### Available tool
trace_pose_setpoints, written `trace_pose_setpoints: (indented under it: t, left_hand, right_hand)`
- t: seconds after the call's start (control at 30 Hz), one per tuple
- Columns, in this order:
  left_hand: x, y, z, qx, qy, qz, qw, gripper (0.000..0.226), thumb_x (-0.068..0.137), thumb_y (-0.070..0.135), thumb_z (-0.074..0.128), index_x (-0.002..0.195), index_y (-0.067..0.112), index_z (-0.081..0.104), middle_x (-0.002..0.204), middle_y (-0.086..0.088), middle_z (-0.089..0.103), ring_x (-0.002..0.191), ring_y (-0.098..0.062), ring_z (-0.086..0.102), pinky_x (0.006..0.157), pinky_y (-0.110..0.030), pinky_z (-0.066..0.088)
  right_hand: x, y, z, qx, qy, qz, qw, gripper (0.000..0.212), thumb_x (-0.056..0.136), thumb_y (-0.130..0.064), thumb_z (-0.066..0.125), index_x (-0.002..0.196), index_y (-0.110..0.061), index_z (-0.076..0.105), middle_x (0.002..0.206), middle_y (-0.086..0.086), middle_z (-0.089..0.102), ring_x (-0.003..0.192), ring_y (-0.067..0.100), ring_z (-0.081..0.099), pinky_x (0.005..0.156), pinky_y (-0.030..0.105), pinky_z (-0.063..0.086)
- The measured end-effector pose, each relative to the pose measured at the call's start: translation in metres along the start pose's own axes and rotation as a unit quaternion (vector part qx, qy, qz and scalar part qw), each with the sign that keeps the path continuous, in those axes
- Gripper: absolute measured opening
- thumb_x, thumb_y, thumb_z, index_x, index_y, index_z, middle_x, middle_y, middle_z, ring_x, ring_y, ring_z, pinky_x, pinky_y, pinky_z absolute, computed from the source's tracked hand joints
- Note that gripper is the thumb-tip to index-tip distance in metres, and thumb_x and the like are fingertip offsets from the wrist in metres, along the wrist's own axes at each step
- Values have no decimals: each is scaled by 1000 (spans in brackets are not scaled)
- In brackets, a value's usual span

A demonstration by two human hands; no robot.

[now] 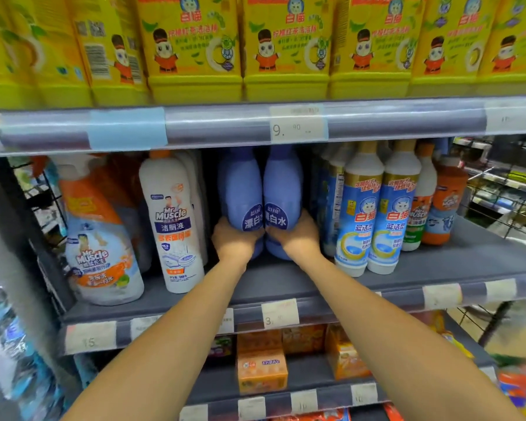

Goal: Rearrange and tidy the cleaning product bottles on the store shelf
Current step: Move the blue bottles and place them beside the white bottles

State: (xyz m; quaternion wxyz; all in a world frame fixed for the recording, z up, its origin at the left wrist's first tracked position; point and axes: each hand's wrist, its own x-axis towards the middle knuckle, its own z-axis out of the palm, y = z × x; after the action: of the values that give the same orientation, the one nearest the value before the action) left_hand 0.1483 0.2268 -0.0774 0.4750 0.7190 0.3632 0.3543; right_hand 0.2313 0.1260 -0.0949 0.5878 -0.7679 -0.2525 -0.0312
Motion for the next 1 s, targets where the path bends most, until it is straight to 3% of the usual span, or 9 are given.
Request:
trace_pose_setpoints:
  t: [0.17, 0.27, 0.4, 0.5, 0.63, 0.73, 0.8, 0.93, 1.0]
  left_hand:
    - [-12, -2, -12, -104, -25, 11, 994, 26, 49, 33, 75, 68, 23, 60, 74, 5, 70, 77, -19, 68, 70, -34, 58]
    - [-24, 1, -28, -123, -33, 16, 992, 33, 48, 27, 88, 72, 25, 65, 69, 16, 69, 69, -7, 70, 61, -24, 57]
    - [-54, 14, -48, -93, -70, -1, 993, 38, 51, 15, 93, 80, 19, 69, 77, 0, 74, 68, -14, 72, 62, -30, 59]
    - [-88, 25, -63, -88, -106, -13, 990, 36, 56, 14, 91, 84, 17, 70, 78, -1, 76, 70, -16, 73, 61, -32, 60]
    - [-145, 29, -81, -83, -124, -23, 989, 30, 59, 14, 89, 83, 17, 72, 74, 3, 77, 66, -15, 73, 54, -26, 57]
    - [-191, 32, -83, -124, -142, -43, 981, 31, 59, 8, 87, 86, 13, 73, 77, -2, 77, 67, -18, 74, 53, -28, 56]
    - [-221, 36, -79, -158, -163, -52, 973, 30, 59, 5, 86, 85, 10, 72, 78, -6, 77, 65, -18, 73, 50, -26, 55]
    - [-277, 45, -58, -166, -201, -52, 964, 52, 36, 25, 88, 84, 12, 73, 82, -8, 77, 69, -22, 74, 57, -32, 58]
    - [-301, 48, -42, -170, -215, -54, 960, 49, 37, 24, 88, 83, 12, 73, 82, -9, 77, 69, -24, 74, 57, -35, 59]
  right_hand:
    - [-7, -9, -12, -22, -12, -1, 1000, 50, 70, -37, 80, 111, -17, 60, 95, -4, 64, 82, 11, 59, 66, 16, 41]
    - [-17, -23, -26, -71, -9, 5, 997, 47, 67, -42, 78, 104, -18, 62, 89, -5, 61, 77, 14, 58, 60, 18, 40]
    - [-48, -35, -57, -62, -19, 21, 998, 51, 59, -42, 82, 97, -18, 58, 85, -5, 62, 69, 7, 58, 49, 18, 39]
    - [-77, -45, -85, -28, -66, 17, 997, 50, 60, -38, 84, 99, -21, 59, 88, -7, 66, 75, 6, 62, 56, 24, 48]
    - [-121, -51, -127, 52, -125, 11, 991, 29, 64, -24, 85, 86, -25, 67, 79, -10, 73, 69, 2, 68, 61, 25, 54]
    - [-153, -47, -165, 135, -177, 28, 975, 39, 62, -18, 85, 96, -20, 68, 86, -3, 76, 77, 13, 72, 66, 33, 59]
    - [-172, -41, -193, 166, -186, 43, 967, 47, 56, -23, 83, 99, -18, 66, 88, -1, 76, 79, 17, 73, 65, 32, 57]
    - [-203, -21, -253, 219, -176, 80, 956, 46, 58, -25, 80, 101, -16, 65, 91, 4, 76, 79, 23, 73, 64, 36, 58]
    - [-216, -9, -283, 238, -159, 92, 954, 43, 61, -25, 78, 101, -17, 65, 91, 5, 76, 78, 23, 73, 61, 34, 57]
